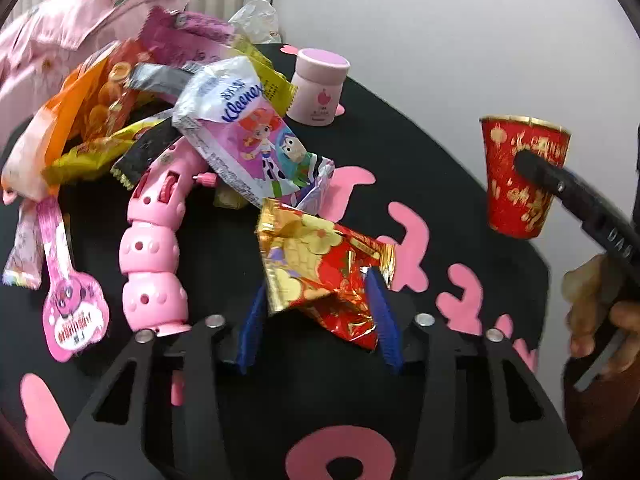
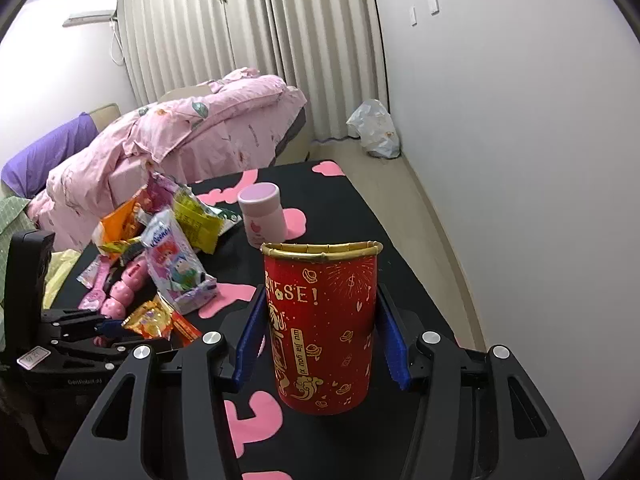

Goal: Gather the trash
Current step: 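Grasp the gold wrapper with the left tool while the right tool grasps the red cup, then carry both items over the yellow bag and open both tools to drop them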

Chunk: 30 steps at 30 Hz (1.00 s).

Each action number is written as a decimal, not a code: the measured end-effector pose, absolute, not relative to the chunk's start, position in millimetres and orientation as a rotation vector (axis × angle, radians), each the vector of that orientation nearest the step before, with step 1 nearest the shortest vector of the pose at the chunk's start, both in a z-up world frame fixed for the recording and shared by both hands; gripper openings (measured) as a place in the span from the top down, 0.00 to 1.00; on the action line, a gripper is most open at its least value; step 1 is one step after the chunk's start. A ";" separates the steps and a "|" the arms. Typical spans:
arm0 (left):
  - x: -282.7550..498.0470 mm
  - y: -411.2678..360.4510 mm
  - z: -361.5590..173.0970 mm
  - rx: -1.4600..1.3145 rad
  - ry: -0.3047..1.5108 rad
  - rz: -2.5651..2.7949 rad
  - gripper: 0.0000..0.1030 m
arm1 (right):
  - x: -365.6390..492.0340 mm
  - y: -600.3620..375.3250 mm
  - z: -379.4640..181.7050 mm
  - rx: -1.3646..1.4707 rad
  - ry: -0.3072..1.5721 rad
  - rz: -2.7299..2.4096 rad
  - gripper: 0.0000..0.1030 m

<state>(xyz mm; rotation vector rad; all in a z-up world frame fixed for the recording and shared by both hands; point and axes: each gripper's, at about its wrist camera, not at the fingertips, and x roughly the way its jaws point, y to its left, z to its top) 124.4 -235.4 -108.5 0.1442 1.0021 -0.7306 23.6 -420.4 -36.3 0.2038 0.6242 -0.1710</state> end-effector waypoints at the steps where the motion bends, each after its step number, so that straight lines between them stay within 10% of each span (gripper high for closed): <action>1: 124.2 -231.4 -105.8 0.128 0.994 -0.732 0.68 | 22.9 -419.1 -34.4 0.201 0.621 -0.168 0.52; 30: 118.0 16.7 18.0 -0.041 0.607 -0.281 0.67 | 76.4 -242.7 49.3 -0.020 0.464 0.186 0.51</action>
